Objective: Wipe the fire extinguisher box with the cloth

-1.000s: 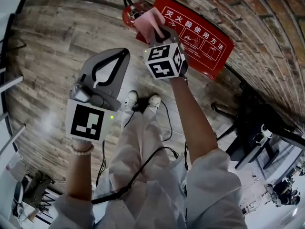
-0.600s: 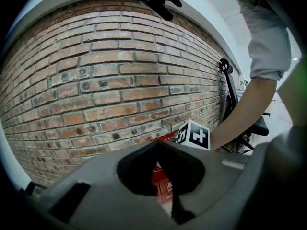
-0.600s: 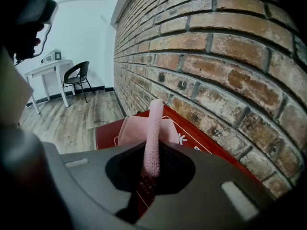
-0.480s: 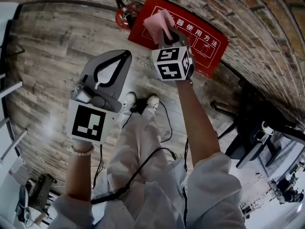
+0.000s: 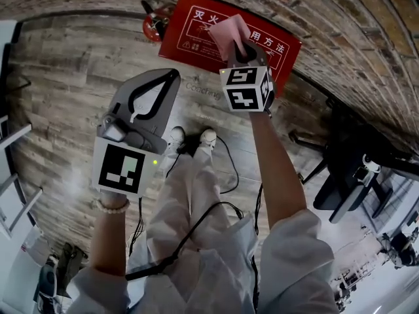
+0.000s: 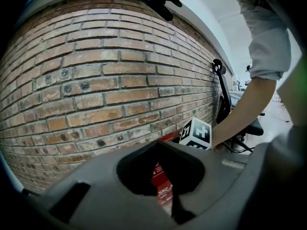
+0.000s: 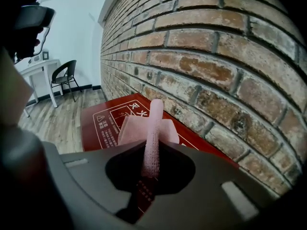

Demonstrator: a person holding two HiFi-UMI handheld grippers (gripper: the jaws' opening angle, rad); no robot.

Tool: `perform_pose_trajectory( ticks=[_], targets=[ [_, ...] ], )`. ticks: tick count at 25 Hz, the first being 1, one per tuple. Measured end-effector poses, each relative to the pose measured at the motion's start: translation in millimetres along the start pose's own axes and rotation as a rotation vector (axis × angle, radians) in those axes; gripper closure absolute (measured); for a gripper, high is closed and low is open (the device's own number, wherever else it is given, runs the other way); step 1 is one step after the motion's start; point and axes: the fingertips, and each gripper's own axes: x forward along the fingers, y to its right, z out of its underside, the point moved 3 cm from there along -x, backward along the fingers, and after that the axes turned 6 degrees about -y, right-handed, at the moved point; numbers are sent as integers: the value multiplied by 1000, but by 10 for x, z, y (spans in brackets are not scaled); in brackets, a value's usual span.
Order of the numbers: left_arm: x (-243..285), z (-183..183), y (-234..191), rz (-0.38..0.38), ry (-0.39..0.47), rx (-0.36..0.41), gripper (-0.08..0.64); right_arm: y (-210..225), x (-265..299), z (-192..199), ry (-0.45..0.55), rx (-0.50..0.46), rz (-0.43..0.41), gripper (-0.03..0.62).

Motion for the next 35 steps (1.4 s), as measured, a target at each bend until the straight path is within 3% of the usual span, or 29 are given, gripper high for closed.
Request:
perform_pose_trajectory(
  ticks=[19, 35],
  targets=[
    [198, -201, 355, 69, 10, 53, 561, 657, -380, 697, -58, 108, 119, 571],
    [279, -255, 463, 87, 12, 48, 561, 951, -628, 1187, -99, 216, 170, 572]
  ],
)
